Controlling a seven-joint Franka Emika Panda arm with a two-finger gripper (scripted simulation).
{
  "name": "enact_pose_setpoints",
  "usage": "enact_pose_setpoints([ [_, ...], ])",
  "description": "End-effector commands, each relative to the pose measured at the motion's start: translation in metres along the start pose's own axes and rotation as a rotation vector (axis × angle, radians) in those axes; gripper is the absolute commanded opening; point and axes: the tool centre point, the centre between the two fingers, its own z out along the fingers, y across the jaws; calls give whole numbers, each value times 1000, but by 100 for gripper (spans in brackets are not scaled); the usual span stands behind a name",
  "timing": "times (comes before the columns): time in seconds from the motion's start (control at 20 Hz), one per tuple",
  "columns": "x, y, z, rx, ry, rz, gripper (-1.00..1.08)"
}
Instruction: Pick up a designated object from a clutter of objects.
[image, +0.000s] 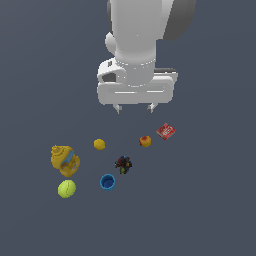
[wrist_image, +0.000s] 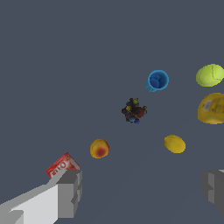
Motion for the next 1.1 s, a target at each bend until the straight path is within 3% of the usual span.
enact_pose_setpoints([
  [0.0, 0, 0, 0, 0, 0, 0, 100],
  [0.65, 3, 15, -11, 22, 14, 29, 100],
  [1.05, 12, 17, 11, 21, 11, 91, 100],
])
